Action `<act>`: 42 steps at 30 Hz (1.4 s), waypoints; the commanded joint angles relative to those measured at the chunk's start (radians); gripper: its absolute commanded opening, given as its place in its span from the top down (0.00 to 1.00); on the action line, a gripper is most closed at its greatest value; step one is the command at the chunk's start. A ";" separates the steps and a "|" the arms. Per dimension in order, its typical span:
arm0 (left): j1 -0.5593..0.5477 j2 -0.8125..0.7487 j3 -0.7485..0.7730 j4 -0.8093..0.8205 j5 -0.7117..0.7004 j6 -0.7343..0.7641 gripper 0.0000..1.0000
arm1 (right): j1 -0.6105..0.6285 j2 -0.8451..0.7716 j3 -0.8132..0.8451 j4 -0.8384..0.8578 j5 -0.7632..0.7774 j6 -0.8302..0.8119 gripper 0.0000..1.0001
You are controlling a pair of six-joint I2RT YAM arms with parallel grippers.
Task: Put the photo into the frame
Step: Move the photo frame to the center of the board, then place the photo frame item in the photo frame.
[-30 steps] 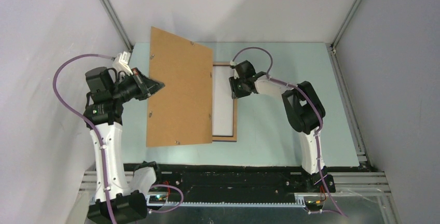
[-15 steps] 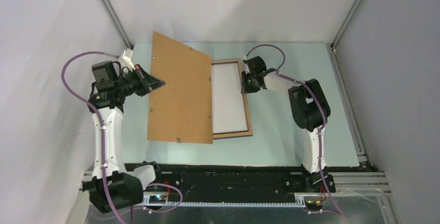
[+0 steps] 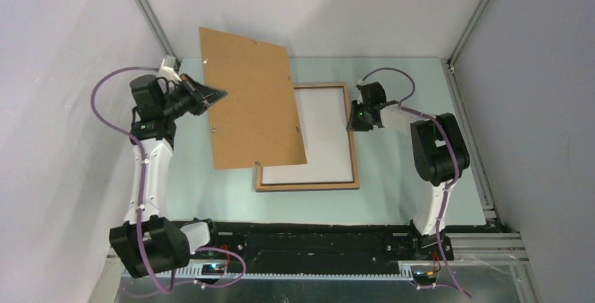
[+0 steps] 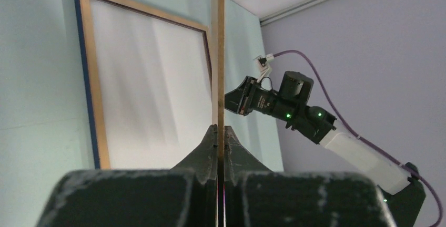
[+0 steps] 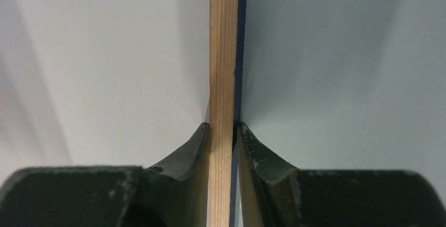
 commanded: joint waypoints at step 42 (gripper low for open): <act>-0.396 0.473 -0.166 0.867 0.021 -0.508 1.00 | -0.517 -0.322 -0.178 0.003 -0.438 -0.107 0.35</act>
